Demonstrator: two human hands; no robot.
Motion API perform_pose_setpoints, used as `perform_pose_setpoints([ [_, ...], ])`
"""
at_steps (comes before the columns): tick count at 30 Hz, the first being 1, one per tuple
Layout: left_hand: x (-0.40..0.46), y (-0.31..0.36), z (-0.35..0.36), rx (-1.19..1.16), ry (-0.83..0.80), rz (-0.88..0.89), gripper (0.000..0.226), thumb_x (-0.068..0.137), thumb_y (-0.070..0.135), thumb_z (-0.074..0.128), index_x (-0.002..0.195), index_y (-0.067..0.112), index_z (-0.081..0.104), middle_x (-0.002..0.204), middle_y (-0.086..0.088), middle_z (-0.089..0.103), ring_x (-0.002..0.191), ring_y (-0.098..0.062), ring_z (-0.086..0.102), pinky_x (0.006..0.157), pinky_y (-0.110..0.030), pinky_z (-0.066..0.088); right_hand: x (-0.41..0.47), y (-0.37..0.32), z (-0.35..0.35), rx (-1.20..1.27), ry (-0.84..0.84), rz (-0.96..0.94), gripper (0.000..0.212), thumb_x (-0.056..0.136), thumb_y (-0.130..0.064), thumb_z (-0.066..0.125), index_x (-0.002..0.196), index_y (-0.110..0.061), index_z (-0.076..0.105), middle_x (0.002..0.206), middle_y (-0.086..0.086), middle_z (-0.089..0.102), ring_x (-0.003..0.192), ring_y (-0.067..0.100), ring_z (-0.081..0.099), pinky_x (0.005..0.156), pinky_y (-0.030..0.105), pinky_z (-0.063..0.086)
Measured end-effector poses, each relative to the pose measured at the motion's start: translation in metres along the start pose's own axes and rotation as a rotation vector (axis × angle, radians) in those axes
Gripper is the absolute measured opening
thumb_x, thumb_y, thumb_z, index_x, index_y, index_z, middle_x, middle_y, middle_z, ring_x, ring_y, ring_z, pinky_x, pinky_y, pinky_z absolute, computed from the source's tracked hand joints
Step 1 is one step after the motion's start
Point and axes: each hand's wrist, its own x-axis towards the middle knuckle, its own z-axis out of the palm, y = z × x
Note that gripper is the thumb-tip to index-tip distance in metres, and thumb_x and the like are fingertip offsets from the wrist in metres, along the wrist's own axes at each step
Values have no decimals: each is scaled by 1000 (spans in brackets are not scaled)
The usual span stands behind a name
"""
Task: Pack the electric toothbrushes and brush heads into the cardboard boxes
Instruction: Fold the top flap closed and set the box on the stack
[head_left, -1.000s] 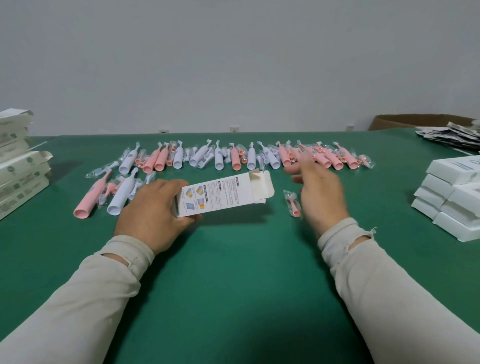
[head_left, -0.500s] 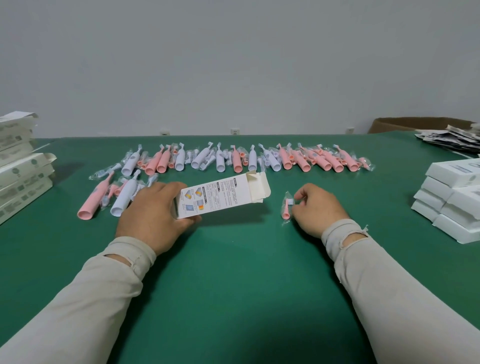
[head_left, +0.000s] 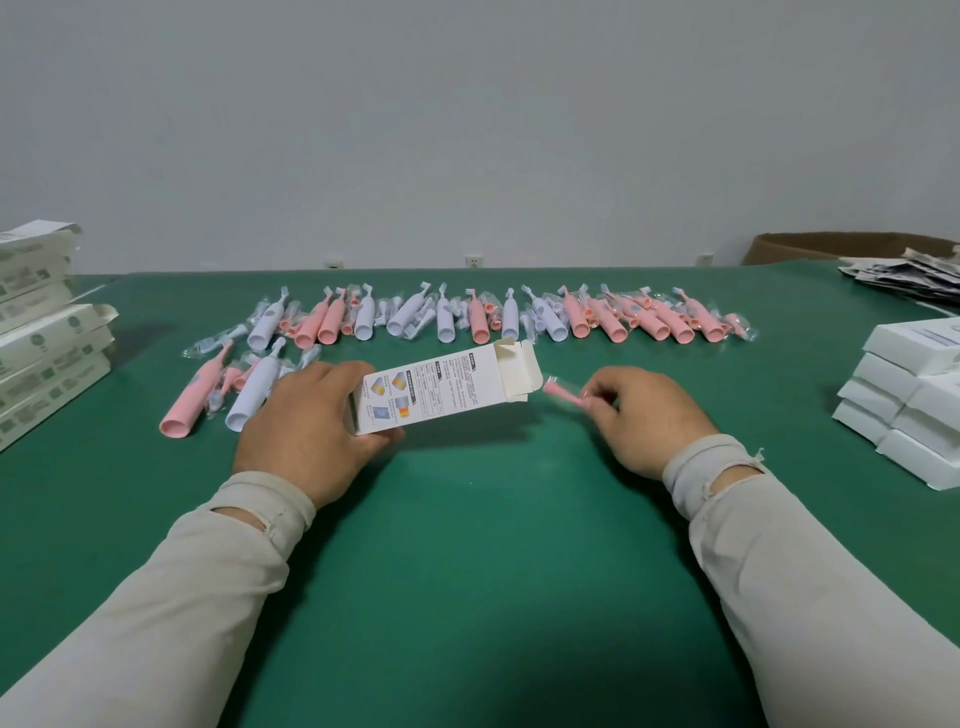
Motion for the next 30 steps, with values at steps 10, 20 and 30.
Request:
perform_pose_setpoints([
  [10,-1,5,-2,112,54,38,53,79,50,74,126,31,58,117,2,61,109,-25,52,75,-37,41,-22,-30,-9,98,196,-315,14,99,-24,57,102,-19,69,93,-3,55,85,18,53,81,33,45],
  [20,-2,10,-2,140,37,76,54,81,51,71,128,31,56,121,3,60,112,-23,51,77,-37,44,-26,-41,-12,-52,282,-306,20,99,-21,56,105,-9,71,100,3,49,83,23,51,73,31,45],
  [30,-1,11,1,116,4,91,58,79,57,70,130,35,52,120,6,59,110,-20,50,80,-38,48,-26,-50,13,675,315,-111,13,87,-16,75,82,-27,73,93,-9,60,76,-8,57,71,4,42],
])
